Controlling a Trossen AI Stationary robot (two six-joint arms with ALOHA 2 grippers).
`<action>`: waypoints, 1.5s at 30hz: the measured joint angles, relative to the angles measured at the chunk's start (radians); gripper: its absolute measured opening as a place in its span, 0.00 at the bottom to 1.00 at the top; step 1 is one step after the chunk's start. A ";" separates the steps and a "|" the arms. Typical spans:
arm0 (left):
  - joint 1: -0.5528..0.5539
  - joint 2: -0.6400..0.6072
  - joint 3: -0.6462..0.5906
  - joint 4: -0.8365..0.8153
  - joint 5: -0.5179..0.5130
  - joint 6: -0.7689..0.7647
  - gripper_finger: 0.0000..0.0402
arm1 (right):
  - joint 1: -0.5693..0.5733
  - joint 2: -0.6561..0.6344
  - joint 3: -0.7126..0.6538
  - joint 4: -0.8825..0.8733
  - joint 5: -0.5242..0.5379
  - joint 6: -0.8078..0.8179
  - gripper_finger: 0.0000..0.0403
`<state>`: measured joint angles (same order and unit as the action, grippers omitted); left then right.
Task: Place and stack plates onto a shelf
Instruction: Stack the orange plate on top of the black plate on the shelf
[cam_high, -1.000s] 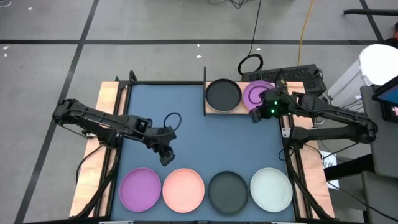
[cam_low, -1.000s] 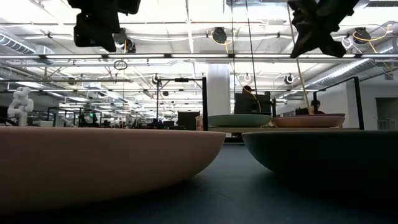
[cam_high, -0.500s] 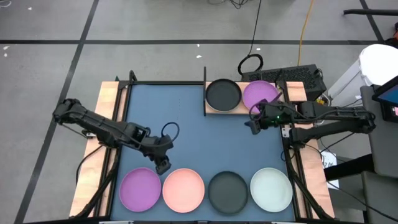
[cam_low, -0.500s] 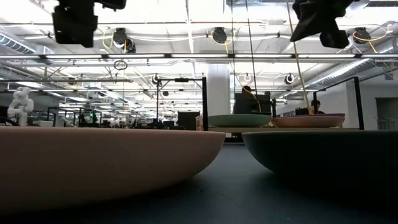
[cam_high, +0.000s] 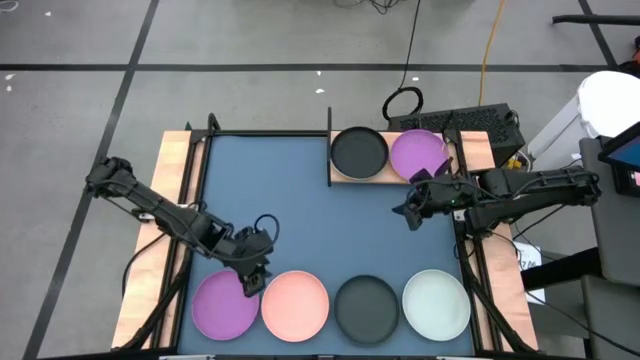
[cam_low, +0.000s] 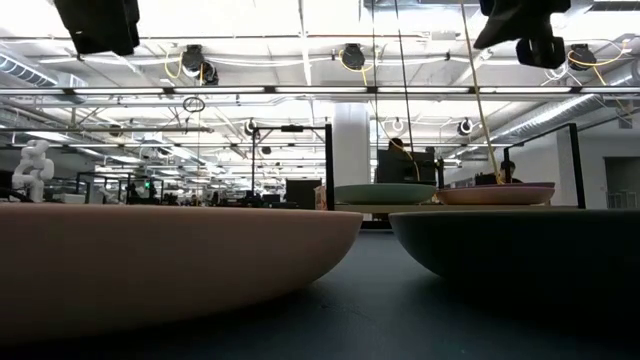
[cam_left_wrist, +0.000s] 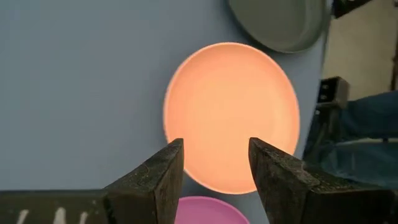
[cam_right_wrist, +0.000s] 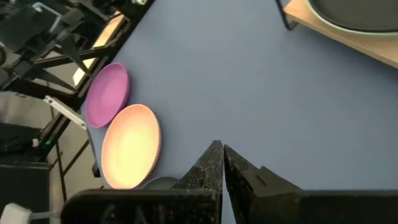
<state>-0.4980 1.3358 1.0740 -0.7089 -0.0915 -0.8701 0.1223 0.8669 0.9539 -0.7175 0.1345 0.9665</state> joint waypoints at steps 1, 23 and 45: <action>-0.006 0.003 0.000 0.010 -0.004 0.007 0.47 | 0.005 0.000 0.000 0.007 0.000 -0.005 0.00; -0.016 0.245 0.000 0.124 -0.049 0.155 0.67 | 0.088 0.000 0.000 0.036 0.000 -0.036 0.00; 0.053 0.445 0.000 0.187 -0.051 0.108 0.44 | 0.167 0.000 0.000 0.113 0.046 -0.036 0.00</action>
<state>-0.4454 1.7806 1.0740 -0.5221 -0.1424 -0.7616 0.2898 0.8669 0.9539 -0.6046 0.1804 0.9302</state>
